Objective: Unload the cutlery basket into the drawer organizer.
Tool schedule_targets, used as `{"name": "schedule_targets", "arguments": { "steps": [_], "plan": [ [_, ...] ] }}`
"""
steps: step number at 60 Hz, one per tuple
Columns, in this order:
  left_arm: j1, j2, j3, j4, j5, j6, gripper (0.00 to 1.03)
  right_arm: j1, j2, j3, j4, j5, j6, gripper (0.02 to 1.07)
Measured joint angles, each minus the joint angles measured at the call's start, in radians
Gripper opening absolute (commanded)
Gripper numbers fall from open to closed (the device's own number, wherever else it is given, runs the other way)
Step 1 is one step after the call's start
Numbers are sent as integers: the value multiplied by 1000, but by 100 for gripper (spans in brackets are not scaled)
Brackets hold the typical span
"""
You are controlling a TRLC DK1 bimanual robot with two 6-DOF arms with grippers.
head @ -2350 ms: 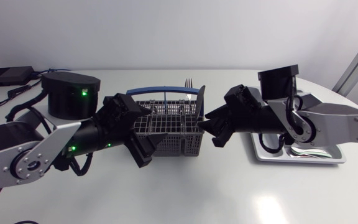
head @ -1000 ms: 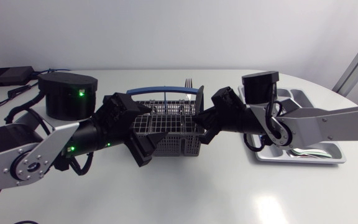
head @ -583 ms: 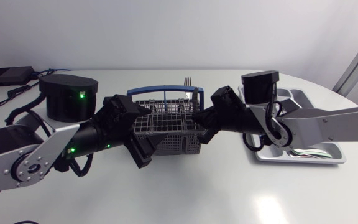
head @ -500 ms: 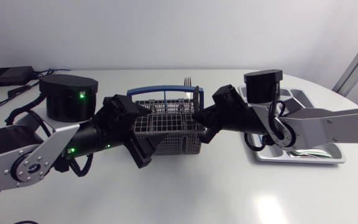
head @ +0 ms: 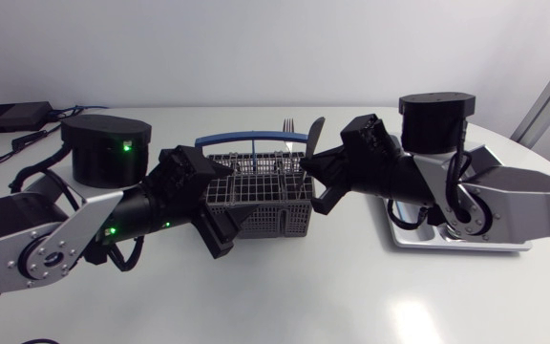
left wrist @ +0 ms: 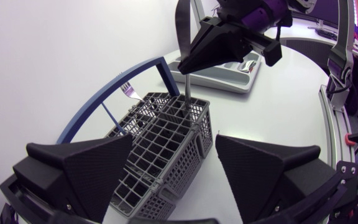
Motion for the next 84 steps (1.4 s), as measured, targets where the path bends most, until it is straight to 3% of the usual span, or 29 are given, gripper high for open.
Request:
{"name": "schedule_targets", "arguments": {
  "steps": [63, 75, 84],
  "plan": [
    [-46, 211, 101, -69, 68, -19, 94, 11, -175, 3, -103, 22, -1, 8],
    [-51, 211, 106, -89, 71, -19, 94, -14, -254, 51, -258, -9, -9, 8],
    [-47, 200, 106, -107, 71, -19, 94, -156, -322, 147, -438, -81, -47, 8]
  ]
}}
